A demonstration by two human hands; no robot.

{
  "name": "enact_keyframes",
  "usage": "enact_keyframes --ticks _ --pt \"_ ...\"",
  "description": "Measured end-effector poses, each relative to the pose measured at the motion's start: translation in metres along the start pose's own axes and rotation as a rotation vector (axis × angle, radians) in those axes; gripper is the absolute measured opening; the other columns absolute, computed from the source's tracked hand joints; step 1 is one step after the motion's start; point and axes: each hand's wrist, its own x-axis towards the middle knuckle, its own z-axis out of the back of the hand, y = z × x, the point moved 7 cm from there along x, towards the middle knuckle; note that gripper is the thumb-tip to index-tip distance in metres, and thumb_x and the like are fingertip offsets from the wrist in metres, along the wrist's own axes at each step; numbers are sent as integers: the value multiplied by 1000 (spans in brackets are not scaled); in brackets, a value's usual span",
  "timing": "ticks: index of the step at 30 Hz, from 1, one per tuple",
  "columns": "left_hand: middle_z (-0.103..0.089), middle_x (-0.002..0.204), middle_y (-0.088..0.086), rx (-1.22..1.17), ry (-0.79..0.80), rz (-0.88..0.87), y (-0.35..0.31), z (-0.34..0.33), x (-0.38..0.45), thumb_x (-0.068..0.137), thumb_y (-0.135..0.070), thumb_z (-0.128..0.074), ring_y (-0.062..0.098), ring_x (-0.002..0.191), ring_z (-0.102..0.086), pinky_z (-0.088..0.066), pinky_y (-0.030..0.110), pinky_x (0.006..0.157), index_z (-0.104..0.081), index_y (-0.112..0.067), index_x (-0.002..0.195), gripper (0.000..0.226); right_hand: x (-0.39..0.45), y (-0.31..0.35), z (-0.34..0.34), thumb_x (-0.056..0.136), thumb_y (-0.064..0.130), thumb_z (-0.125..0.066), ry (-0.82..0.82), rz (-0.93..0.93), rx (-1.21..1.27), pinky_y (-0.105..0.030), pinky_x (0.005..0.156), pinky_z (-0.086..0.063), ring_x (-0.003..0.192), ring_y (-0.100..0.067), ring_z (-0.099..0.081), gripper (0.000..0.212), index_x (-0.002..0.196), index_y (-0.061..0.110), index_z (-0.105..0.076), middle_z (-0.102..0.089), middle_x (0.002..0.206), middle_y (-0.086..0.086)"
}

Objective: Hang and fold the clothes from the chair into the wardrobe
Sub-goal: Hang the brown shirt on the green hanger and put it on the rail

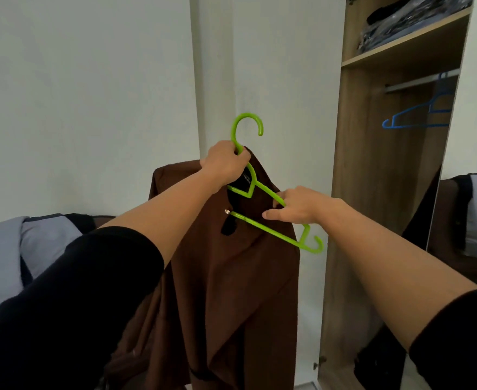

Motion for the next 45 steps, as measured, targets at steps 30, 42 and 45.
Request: enact_keyframes --ticks 30,42,45 --pt "-55 120 7 -356 -186 181 91 54 21 98 -28 -47 16 100 -48 -38 27 85 -56 -10 120 30 2 -7 -24 90 45 -55 78 170 61 -25 86 -43 99 -16 -57 32 108 21 -70 -68 104 -2" --pt "-65 102 8 117 -101 -65 74 44 19 92 -45 -52 27 102 -57 -43 36 90 -65 -12 104 38 13 2 18 92 32 -55 -254 171 160 -28 70 -41 87 -22 -58 20 91 15 -67 -67 90 -8" --pt "-64 86 -7 164 -3 -130 50 28 14 87 -56 -53 18 93 -59 -44 42 93 -64 -25 93 34 15 30 29 90 33 -58 -372 228 209 -36 87 -44 94 -22 -59 19 97 20 -69 -68 94 -2"
